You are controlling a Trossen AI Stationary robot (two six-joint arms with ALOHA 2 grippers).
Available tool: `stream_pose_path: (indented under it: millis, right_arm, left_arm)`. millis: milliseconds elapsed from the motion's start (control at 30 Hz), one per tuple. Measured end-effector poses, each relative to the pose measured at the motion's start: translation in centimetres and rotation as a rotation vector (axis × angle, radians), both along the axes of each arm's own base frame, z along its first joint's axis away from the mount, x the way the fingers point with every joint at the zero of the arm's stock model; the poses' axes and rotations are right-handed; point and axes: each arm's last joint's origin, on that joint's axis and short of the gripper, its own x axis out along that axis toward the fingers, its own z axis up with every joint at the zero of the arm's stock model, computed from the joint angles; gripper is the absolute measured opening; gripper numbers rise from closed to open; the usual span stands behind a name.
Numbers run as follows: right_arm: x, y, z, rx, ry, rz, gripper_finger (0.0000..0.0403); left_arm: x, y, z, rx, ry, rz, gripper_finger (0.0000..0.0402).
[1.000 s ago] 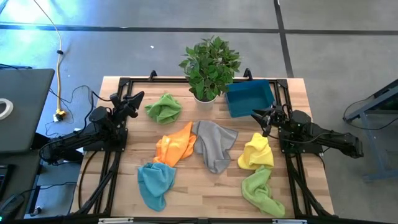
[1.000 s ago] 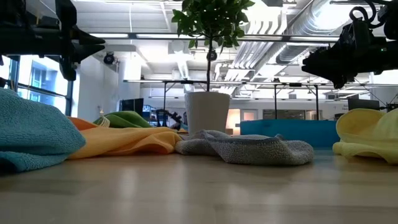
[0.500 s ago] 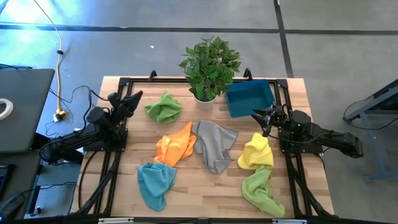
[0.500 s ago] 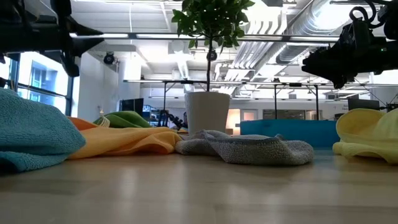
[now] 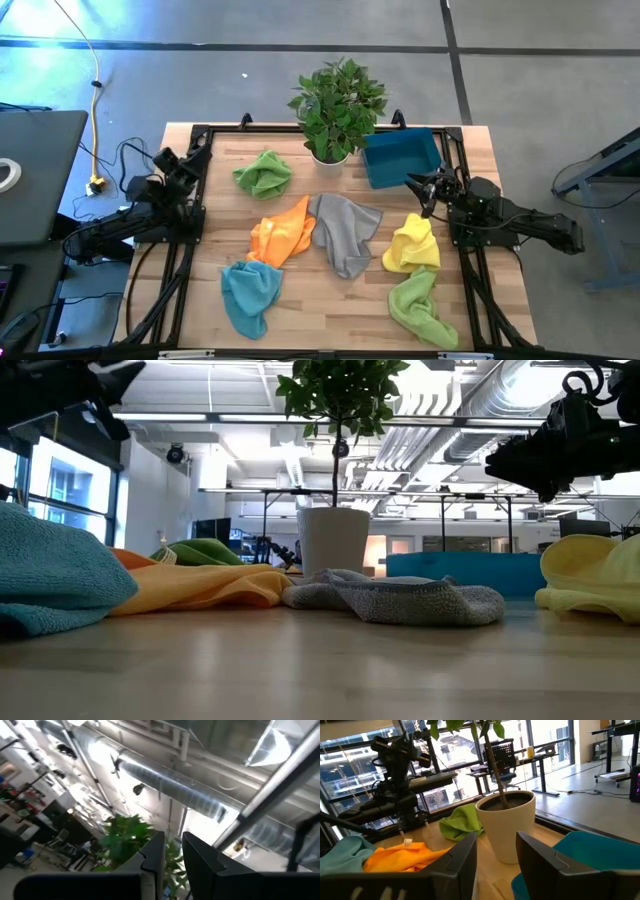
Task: Sort microfiber towel by color & place in baskets
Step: Fold the gray towel
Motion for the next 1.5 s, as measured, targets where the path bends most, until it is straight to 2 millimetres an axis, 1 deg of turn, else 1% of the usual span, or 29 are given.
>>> stream_pose_path:
  millis: [167, 233, 367, 567, 700, 833, 967, 1100, 1200, 1300, 1367, 1500]
  right_arm:
    - [0.0, 0.0, 0.4, 0.105, -0.092, 0.006, 0.0130]
    - [0.0, 0.0, 0.6, 0.103, -0.117, -0.001, 0.0130]
    - [-0.2, 0.0, 1.4, 0.082, -0.200, 0.001, 0.0130]
    - [-0.7, 0.0, 3.2, 0.032, -0.389, -0.029, 0.0130]
    - [-1.3, 0.1, 4.3, 0.009, -0.519, -0.060, 0.0130]
    - [-1.7, 0.2, 5.1, -0.006, -0.610, -0.052, 0.0130]
    - [-1.9, 0.2, 5.4, 0.007, -0.657, -0.041, 0.0130]
    - [-1.9, 0.3, 5.4, 0.003, -0.658, -0.042, 0.0130]
    - [-2.0, 0.2, 5.7, 0.004, -0.655, -0.061, 0.0130]
    - [-2.2, 0.2, 7.2, -0.042, -0.626, -0.100, 0.0130]
    - [-2.2, 0.2, 8.5, -0.086, -0.587, -0.134, 0.0130]
    - [-1.8, 0.0, 11.3, -0.131, -0.455, -0.162, 0.0130]
  left_arm:
    - [-0.1, -0.1, 1.9, 0.061, 0.022, 0.034, 0.0058]
    - [0.1, 0.0, 2.8, 0.086, 0.045, 0.052, 0.0058]
    - [1.0, 0.5, 3.9, 0.089, 0.111, 0.074, 0.0058]
    - [3.6, 2.0, 5.1, 0.031, 0.216, 0.029, 0.0058]
    - [5.7, 3.1, 6.4, 0.019, 0.282, -0.004, 0.0058]
    - [7.9, 4.1, 7.7, 0.071, 0.362, -0.060, 0.0058]
    - [10.2, 5.0, 9.1, 0.113, 0.400, -0.144, 0.0058]
    - [12.7, 5.4, 9.0, 0.106, 0.454, -0.224, 0.0058]
    - [14.4, 5.5, 8.2, 0.083, 0.497, -0.268, 0.0058]
    - [15.9, 5.3, 6.9, 0.049, 0.562, -0.314, 0.0058]
    - [16.7, 5.1, 6.2, 0.035, 0.590, -0.335, 0.0058]
    - [17.9, 4.9, 4.7, -0.001, 0.657, -0.369, 0.0058]
